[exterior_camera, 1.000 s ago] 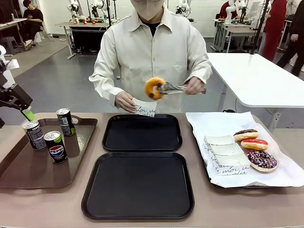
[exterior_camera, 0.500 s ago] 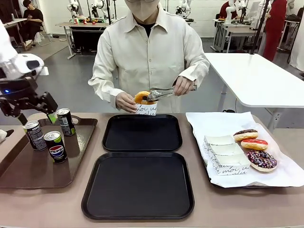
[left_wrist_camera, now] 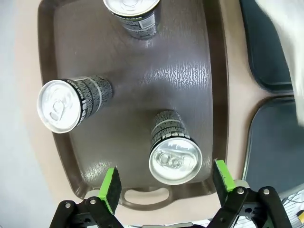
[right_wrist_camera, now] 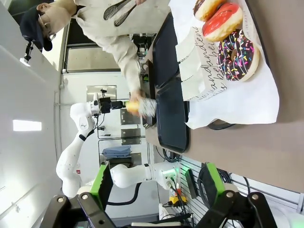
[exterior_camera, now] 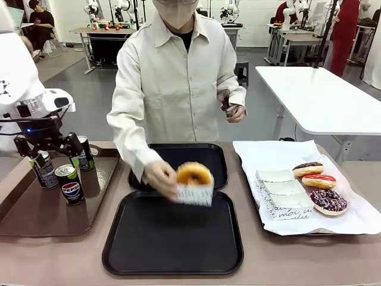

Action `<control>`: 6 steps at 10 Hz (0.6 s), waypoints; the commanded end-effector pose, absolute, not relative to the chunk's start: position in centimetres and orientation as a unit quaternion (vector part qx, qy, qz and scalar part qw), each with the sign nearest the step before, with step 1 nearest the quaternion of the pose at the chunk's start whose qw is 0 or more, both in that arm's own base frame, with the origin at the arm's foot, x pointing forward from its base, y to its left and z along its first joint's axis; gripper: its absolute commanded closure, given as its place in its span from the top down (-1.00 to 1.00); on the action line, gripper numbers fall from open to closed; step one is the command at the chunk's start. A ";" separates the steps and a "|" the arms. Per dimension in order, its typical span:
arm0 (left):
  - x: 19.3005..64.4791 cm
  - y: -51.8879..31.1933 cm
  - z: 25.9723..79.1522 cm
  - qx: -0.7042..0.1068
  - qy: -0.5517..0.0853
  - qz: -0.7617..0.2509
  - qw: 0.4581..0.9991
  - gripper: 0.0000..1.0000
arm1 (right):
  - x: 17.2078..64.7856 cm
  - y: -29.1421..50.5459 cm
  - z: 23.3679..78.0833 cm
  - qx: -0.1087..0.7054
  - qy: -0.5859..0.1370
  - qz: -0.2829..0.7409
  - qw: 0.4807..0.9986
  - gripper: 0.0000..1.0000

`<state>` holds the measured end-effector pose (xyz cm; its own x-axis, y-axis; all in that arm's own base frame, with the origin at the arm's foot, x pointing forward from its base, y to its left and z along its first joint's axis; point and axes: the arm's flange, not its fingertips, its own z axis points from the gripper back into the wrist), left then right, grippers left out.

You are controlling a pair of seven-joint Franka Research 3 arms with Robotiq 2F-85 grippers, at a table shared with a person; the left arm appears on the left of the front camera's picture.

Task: Set up donuts and drinks on trays.
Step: Pick up one Pepsi coke and place it on the Flat Tray.

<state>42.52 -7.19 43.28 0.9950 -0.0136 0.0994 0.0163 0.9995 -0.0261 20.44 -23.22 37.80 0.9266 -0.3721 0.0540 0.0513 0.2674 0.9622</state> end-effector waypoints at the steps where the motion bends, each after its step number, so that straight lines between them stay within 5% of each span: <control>1: 43.2 -8.3 42.2 -0.011 -0.054 0.011 0.998 1.00 | 20.5 -23.2 37.8 0.593 -0.141 -0.129 0.783 1.00; 6: 44.0 -8.9 39.6 0.001 -0.040 0.016 0.999 1.00 | 20.5 -23.2 37.8 0.593 -0.141 -0.129 0.783 1.00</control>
